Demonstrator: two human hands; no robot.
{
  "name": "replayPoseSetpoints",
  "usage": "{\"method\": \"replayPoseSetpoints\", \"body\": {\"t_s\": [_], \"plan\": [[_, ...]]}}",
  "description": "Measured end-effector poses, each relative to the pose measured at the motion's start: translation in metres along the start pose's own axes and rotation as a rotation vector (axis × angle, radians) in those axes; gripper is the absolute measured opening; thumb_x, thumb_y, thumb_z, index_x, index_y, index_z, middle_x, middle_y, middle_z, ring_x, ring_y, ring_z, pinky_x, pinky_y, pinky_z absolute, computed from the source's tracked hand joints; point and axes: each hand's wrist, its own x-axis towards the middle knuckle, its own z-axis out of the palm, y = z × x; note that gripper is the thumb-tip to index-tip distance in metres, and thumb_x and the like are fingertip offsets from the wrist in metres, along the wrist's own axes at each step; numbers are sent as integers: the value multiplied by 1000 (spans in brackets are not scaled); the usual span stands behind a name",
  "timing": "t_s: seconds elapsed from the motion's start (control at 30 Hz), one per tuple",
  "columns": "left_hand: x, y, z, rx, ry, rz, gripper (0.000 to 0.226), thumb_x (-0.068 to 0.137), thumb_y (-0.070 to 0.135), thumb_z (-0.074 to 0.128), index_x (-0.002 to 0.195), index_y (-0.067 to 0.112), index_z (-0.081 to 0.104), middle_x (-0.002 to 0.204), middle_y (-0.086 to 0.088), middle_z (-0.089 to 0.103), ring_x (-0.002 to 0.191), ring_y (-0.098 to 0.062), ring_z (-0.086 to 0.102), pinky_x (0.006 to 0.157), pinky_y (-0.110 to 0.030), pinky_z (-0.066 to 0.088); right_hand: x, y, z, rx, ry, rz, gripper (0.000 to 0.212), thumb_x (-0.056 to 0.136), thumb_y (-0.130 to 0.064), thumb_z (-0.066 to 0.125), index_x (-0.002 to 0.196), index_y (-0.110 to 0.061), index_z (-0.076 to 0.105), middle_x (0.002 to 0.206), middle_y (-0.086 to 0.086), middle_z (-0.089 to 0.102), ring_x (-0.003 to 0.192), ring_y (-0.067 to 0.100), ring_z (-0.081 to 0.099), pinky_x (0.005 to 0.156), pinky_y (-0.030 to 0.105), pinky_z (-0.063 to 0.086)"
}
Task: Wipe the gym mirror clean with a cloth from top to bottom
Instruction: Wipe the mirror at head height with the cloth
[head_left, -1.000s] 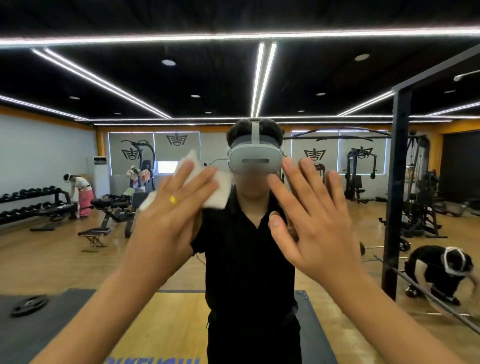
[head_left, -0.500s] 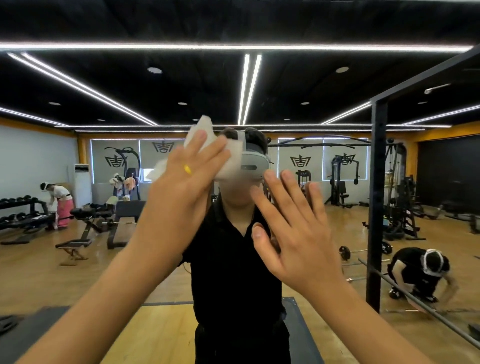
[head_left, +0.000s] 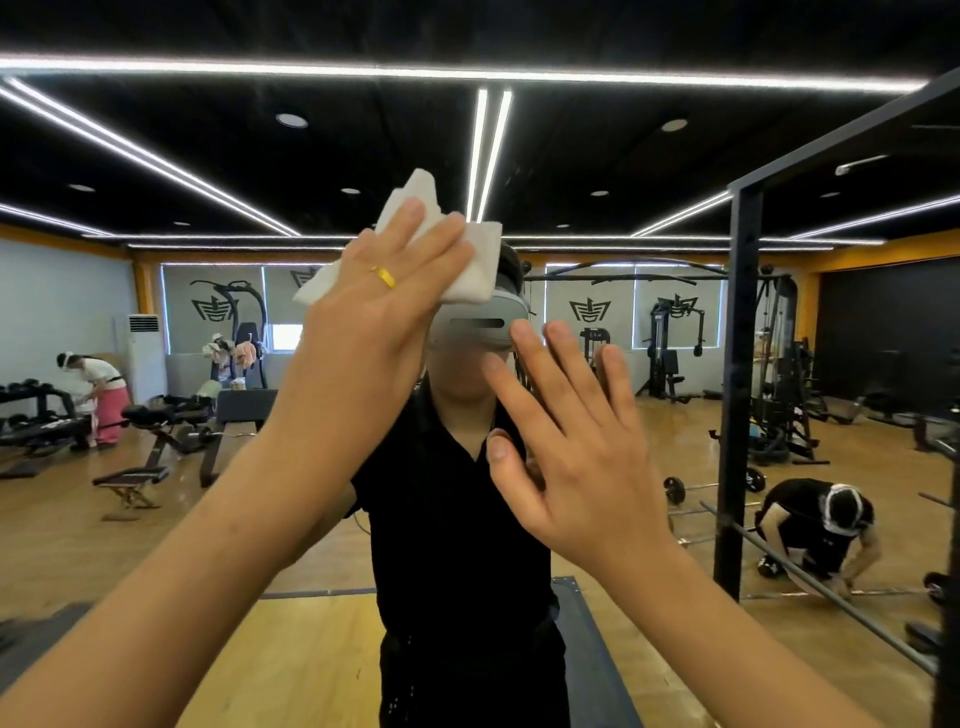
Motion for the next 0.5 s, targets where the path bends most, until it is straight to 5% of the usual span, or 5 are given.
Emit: {"method": "replayPoseSetpoints", "body": {"t_s": [0.2, 0.3, 0.5], "plan": [[-28, 7, 2, -29, 22, -21, 41, 98, -3, 60, 138, 6, 62, 150, -4, 53, 148, -26, 37, 125, -27, 17, 3, 1, -7, 62, -35, 1, 59, 100, -31, 54, 156, -17, 44, 168, 9, 27, 158, 26, 18, 126, 59, 14], [-29, 12, -1, -52, 16, -54, 43, 99, -3, 60, 140, 8, 61, 150, -3, 52, 149, -24, 35, 125, -35, 23, 0, 11, -24, 138, -59, 0, 62, 99, -26, 56, 158, -16, 39, 170, 13, 21, 159, 28, 13, 128, 58, 9], [-24, 16, -1, -16, -19, -48, 51, 93, -6, 66, 143, 5, 58, 154, -6, 48, 149, -14, 26, 120, -49, 28, -31, 90, -66, -100, -144, 73, 64, 102, -43, 43, 160, -16, 35, 172, 13, 14, 159, 29, 10, 129, 50, -1]]}}
